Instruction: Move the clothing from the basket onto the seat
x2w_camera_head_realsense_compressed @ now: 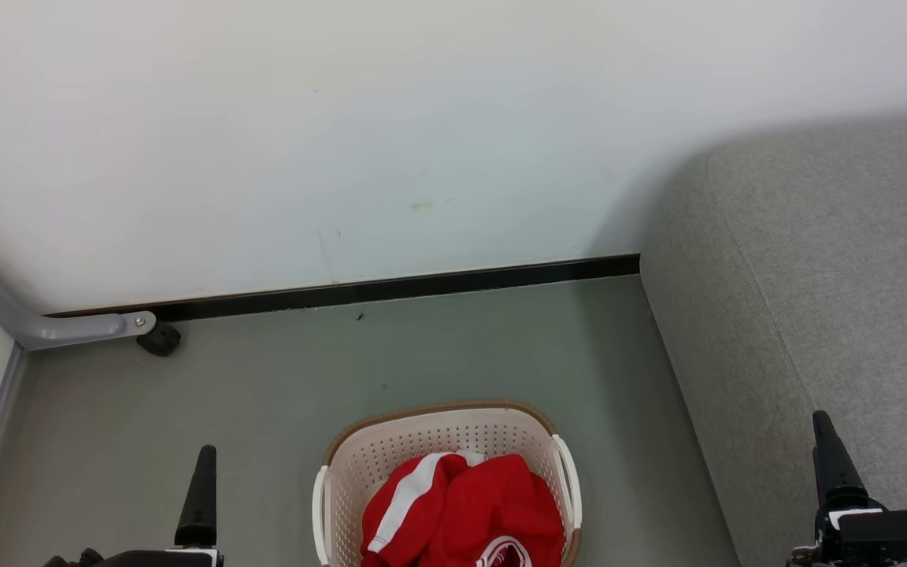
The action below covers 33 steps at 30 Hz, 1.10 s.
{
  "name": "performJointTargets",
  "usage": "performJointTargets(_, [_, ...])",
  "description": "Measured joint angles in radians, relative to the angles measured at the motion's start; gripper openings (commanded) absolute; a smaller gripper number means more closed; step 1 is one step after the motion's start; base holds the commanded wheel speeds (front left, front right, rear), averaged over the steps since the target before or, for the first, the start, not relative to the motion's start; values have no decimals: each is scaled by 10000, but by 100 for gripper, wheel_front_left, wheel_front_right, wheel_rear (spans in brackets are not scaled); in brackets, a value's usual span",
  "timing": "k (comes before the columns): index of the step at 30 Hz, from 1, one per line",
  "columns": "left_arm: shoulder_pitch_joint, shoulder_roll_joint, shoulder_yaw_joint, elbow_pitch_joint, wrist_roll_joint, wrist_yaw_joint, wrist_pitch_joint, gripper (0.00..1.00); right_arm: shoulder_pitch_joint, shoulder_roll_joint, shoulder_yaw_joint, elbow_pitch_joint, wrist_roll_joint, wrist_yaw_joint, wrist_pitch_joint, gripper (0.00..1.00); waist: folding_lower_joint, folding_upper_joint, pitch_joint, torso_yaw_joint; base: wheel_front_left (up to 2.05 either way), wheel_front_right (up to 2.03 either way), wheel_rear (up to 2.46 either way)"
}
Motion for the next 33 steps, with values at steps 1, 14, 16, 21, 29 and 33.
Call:
performJointTargets(1, [0, 0, 0, 0, 0, 0, 0, 100, 0, 0, 0, 0, 0, 0, 0, 100, 0, 0, 0, 0, 0, 0, 0])
performJointTargets(14, [-131, 282, -337, 107, 2527, 270, -506, 100, -344, -470, 786, -161, -2614, -98, -468, 100, 0, 0, -14, 18, 0, 0, 0])
performJointTargets(16, [-153, 337, -407, 127, 2892, 278, -593, 100, -404, -539, 926, -188, -3020, -98, -541, 100, 1, 0, -15, 21, 0, 0, 0])
performJointTargets(21, [-275, 546, -571, 134, 3914, 364, -752, 100, -514, -773, 1352, -173, -4046, -98, -725, 100, 0, 0, -13, 29, 0, 0, 0])
performJointTargets(29, [-351, 899, -882, 230, 5430, 435, -1047, 100, -655, -1035, 1871, 19, -5536, -104, -1018, 100, 1, 0, -10, 41, 0, 0, 0])
performJointTargets(33, [-352, 1083, -1034, 318, 6280, 451, -1164, 100, -795, -1170, 2100, 142, -6230, -184, -1151, 100, 1, 0, -10, 42, 0, 0, 0])
